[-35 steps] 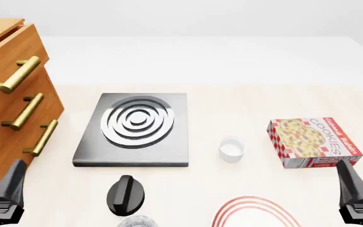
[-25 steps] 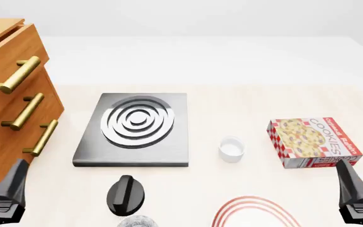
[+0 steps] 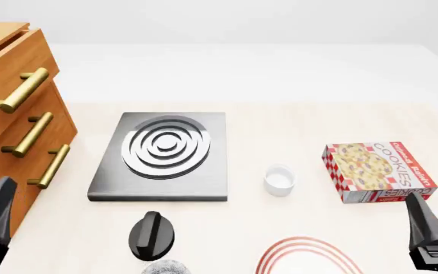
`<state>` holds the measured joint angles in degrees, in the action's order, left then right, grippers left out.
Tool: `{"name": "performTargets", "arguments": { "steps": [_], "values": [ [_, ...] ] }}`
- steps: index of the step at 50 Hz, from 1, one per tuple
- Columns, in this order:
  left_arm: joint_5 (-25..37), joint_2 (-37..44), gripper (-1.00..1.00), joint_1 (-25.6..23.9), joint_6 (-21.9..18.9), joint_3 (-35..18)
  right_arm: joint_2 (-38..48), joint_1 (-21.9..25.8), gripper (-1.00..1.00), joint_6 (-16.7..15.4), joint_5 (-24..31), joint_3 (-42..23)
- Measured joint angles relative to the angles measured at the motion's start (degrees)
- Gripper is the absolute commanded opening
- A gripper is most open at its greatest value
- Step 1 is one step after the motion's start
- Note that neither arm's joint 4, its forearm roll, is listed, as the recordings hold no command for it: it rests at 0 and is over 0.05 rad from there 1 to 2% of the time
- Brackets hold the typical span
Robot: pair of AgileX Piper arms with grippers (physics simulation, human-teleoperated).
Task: Pick the akita bowl on the wooden cabinet and place it on the plate.
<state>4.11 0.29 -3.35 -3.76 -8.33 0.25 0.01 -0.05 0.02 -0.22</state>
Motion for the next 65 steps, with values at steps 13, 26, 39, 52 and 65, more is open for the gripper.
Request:
{"name": "performTargets", "arguments": {
  "steps": [13,26,39,52,65],
  "values": [
    [8.62,2.90,1.00,-0.08,0.58,-10.75,-0.04,0.01,1.00,-0.01,0.03,0.01],
    [14.53,11.85,1.00,0.75,3.30,-20.79,0.01,0.01,1.00,-0.01,0.19,-0.21],
    [19.78,20.85,1.00,1.05,7.60,-30.22,0.04,0.01,1.00,-0.01,0.25,-0.29],
    [25.81,27.40,1.00,2.18,13.22,-41.73,0.04,0.01,1.00,-0.01,0.27,-0.31],
    [30.19,31.23,1.00,5.50,17.33,-51.45,0.04,0.01,1.00,-0.01,0.27,-0.32]
  ]
}}
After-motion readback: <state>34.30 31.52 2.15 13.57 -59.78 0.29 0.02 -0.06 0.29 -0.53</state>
